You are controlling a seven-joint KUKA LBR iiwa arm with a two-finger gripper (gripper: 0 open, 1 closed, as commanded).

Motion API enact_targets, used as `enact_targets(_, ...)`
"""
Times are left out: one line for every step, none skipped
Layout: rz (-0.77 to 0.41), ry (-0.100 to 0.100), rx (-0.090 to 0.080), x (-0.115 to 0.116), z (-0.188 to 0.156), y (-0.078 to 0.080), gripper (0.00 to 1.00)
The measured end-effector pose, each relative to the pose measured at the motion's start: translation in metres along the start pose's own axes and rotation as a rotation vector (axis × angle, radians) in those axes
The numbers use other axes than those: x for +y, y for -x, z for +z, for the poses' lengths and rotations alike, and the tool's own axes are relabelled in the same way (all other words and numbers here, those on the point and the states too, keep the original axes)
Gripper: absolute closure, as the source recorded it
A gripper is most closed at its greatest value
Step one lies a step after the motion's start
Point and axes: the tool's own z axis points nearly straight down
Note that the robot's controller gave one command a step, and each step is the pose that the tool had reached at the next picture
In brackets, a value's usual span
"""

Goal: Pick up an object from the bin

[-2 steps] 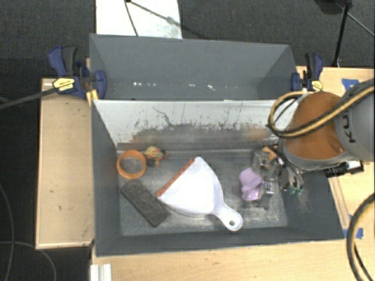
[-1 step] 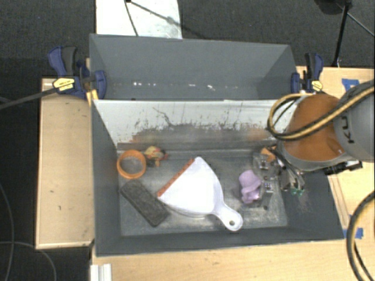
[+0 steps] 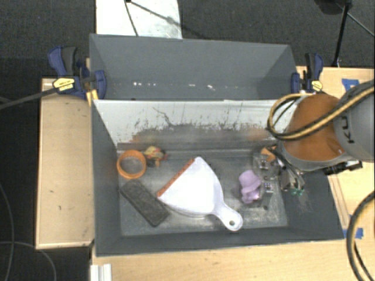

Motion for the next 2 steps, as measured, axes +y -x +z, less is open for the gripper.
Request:
enact_targets(-0.014,0.004,0.025,-0.006,-0.035,-0.006,1.0)
enact_targets(-0.018,0.004,0.02,-0.018,-0.164,0.025,1.0)
